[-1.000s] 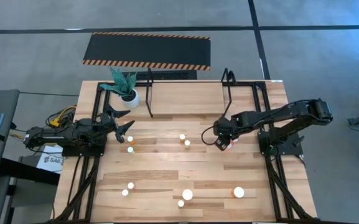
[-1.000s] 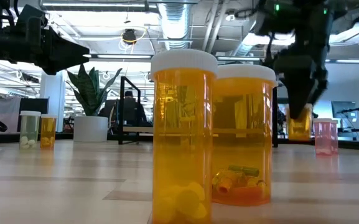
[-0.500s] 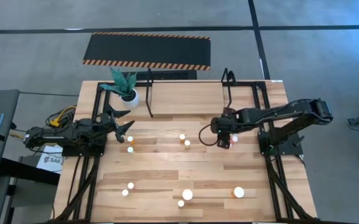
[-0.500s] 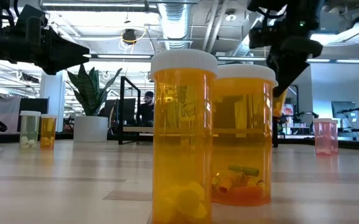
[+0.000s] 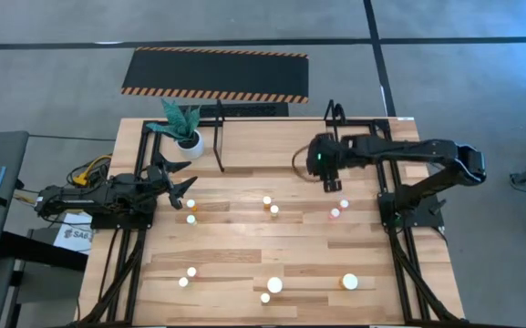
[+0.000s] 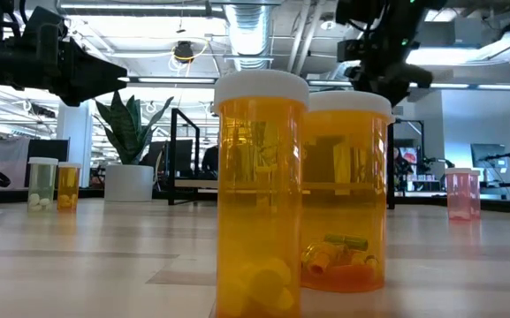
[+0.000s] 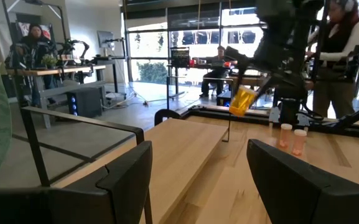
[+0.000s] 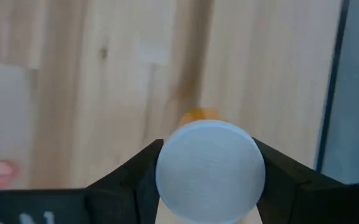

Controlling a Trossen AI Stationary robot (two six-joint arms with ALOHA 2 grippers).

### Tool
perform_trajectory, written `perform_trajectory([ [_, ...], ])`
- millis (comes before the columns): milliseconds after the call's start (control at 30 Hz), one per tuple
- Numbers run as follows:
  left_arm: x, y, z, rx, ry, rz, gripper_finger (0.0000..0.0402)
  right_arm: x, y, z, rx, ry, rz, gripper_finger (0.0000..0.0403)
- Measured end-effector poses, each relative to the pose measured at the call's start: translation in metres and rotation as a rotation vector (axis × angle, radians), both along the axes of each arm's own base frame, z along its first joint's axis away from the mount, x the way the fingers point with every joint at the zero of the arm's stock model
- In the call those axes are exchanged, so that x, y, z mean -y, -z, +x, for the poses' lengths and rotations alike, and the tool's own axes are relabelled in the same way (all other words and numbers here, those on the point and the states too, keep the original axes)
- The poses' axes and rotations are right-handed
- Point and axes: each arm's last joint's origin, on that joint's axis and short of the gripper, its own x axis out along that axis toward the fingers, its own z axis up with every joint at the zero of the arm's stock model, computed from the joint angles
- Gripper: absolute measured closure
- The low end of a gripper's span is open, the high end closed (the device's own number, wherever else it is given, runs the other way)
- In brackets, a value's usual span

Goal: Pick and place medicine bottles onto shelf by color
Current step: Put the top right big orange pill bottle on the shelf

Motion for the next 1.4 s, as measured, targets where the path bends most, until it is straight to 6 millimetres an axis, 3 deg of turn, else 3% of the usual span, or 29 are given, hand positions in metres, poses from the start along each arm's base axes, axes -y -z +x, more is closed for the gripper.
perform_trajectory([
  [233, 0.0, 0.0, 0.0, 0.0, 0.0, 0.0, 0.0152, 0.055, -0.003, -0.005, 0.062, 0.027, 0.05, 0.0187],
  [633, 0.0, 0.0, 0.0, 0.0, 0.001, 0.0, 0.0152, 0.115, -0.002, 0.04, -0.19, 0.065, 0.157, 0.0186],
  [867, 0.0, 0.0, 0.0, 0.0, 0.001, 0.0, 0.0152, 0.153, 0.005, 0.042, -0.212, 0.112, 0.26, 0.0186],
  [1133, 0.0, 0.0, 0.0, 0.0, 0.0, 0.0, 0.0152, 0.175, 0.002, 0.034, -0.101, 0.143, 0.257, 0.0185],
  [1400, 0.0, 0.0, 0.0, 0.0, 0.0, 0.0, 0.0152, 0.172, 0.001, 0.042, -0.068, 0.117, 0.238, 0.0177],
])
